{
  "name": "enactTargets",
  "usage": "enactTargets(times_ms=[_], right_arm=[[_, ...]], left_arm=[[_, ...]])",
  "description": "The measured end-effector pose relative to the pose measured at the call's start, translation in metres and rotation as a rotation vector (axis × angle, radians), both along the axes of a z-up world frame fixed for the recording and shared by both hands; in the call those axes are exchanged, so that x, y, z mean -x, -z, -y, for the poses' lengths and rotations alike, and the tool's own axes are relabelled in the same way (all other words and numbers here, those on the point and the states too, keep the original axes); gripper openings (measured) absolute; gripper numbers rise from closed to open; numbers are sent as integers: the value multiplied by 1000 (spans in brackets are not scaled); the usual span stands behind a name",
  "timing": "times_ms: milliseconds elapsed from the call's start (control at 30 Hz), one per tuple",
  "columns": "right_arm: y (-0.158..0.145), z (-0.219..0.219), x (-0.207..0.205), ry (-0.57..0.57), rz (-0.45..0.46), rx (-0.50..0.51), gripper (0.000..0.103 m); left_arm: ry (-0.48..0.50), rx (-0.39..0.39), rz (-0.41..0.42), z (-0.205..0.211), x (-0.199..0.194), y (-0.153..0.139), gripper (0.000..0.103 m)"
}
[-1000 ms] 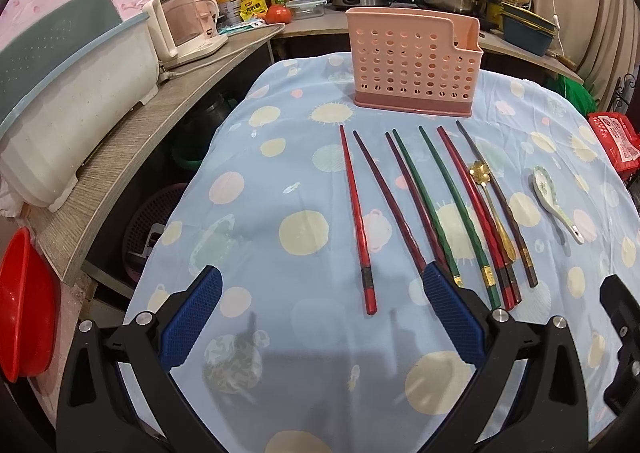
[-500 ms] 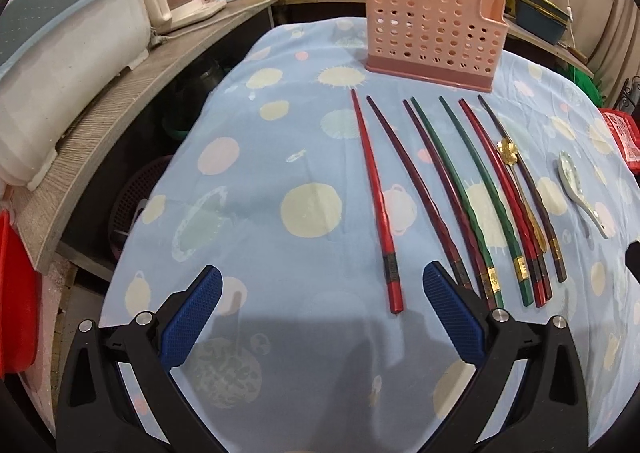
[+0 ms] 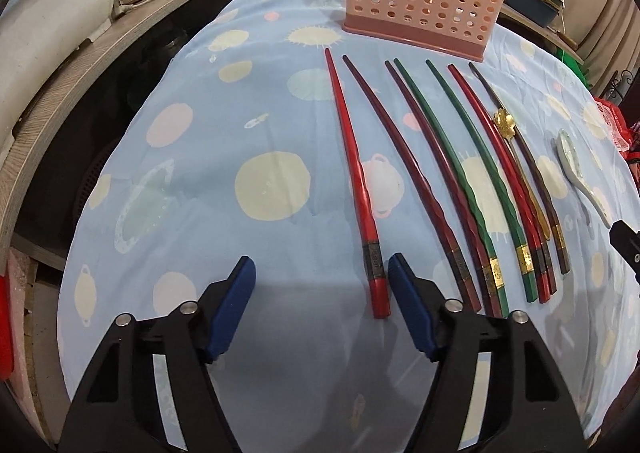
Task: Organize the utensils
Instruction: 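Grasp the bright red chopstick with the left tool while the right tool grasps the white ceramic spoon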
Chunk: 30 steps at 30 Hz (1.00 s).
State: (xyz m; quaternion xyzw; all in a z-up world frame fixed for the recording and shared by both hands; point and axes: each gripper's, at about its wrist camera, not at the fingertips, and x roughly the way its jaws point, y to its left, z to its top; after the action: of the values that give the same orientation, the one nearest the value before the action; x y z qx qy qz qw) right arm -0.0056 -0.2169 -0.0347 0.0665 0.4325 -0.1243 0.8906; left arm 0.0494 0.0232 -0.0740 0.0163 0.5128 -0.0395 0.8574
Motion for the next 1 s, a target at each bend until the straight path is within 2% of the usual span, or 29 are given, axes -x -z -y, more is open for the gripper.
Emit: enactTargets(times_ms=[100, 267, 367, 633, 767, 1000], right_arm=[[2, -1, -4, -3, -9, -3, 75], [8, 6, -13, -1, -25, -36, 62], [12, 13, -20, 5, -35, -64, 50], [18, 22, -32, -1, -34, -136, 37], [17, 27, -37, 6, -20, -171, 36], [24, 28, -49, -9, -38, -176, 13]], left_arm=[[12, -1, -2, 2, -2, 1, 51], [24, 22, -10, 0, -5, -1, 17], [27, 38, -20, -3, -6, -2, 7], [25, 59, -29, -5, -6, -3, 7], [24, 55, -26, -4, -6, -2, 7], [26, 53, -23, -4, -6, -2, 7]])
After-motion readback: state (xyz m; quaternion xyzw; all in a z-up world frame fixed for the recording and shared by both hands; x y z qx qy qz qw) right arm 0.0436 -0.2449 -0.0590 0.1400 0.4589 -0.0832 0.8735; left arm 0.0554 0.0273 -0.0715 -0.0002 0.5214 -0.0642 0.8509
